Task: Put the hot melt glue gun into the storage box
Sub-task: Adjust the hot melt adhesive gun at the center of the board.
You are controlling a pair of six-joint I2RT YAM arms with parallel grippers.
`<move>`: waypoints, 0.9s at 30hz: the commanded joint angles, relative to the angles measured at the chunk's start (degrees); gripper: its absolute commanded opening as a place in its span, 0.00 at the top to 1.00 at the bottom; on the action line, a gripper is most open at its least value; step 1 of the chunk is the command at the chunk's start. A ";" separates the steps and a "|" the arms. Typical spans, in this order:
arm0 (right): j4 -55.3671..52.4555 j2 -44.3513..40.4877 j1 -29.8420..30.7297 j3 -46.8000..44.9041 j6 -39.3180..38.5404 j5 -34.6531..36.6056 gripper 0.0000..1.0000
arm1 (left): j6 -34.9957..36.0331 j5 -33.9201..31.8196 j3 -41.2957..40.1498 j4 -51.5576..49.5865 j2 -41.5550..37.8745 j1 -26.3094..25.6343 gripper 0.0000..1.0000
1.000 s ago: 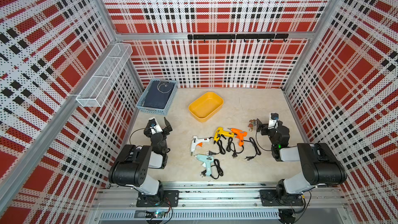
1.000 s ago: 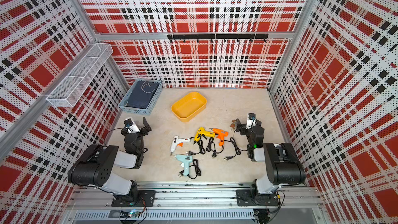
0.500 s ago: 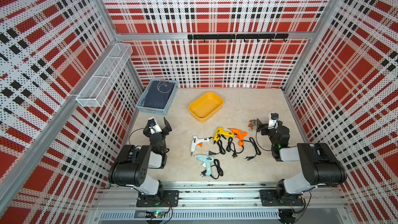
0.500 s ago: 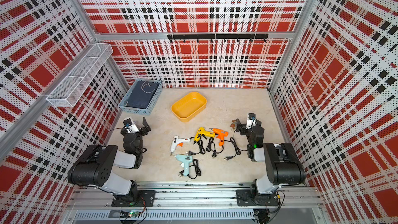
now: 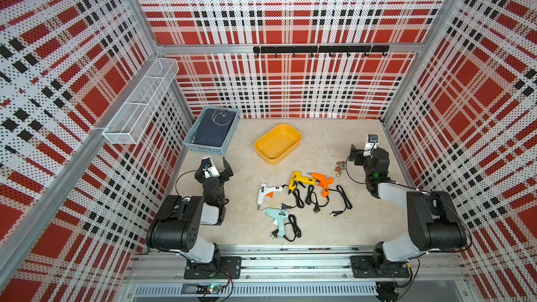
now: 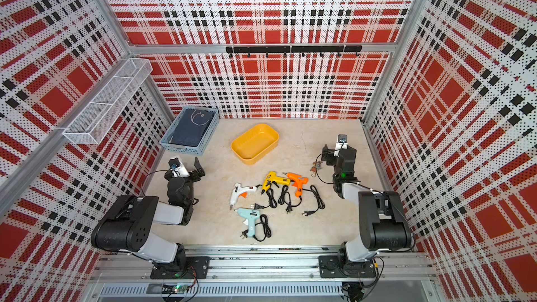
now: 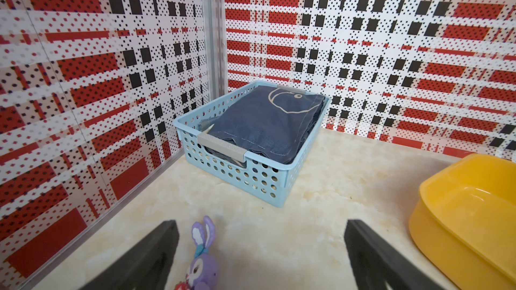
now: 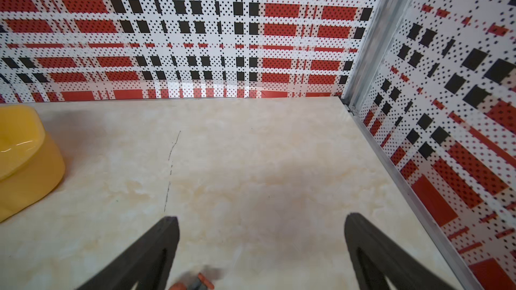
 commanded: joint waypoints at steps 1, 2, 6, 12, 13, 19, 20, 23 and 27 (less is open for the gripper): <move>-8.67 -3.69 2.26 0.37 0.41 3.46 0.00 | 2.80 -1.17 5.48 -11.48 -5.72 -2.32 0.01; -10.21 -4.53 3.28 1.33 -0.91 5.12 0.00 | 4.78 -1.07 7.07 -14.46 -7.49 -4.01 0.01; -21.89 -5.67 5.90 9.74 -4.34 7.73 0.00 | 5.24 2.55 18.39 -30.88 -11.56 -8.71 0.01; -56.15 5.47 6.24 35.91 8.81 10.86 0.00 | -4.59 3.69 50.86 -66.65 3.24 -17.43 0.04; -59.85 7.87 6.55 39.43 10.03 9.51 0.00 | -5.56 4.12 54.51 -69.10 5.75 -19.40 0.08; -63.18 11.34 9.69 44.79 13.35 4.16 0.00 | -19.90 0.45 76.88 -87.18 22.60 -26.58 0.26; -64.28 12.01 10.20 45.93 13.68 2.64 0.00 | -23.60 0.78 79.77 -90.47 24.84 -26.69 0.29; -67.18 13.25 11.28 48.19 13.77 1.11 0.00 | -33.79 1.54 81.92 -95.65 27.10 -25.71 0.27; -68.49 12.64 11.78 48.30 13.72 0.06 0.00 | -42.71 5.22 79.25 -97.96 26.30 -21.64 0.24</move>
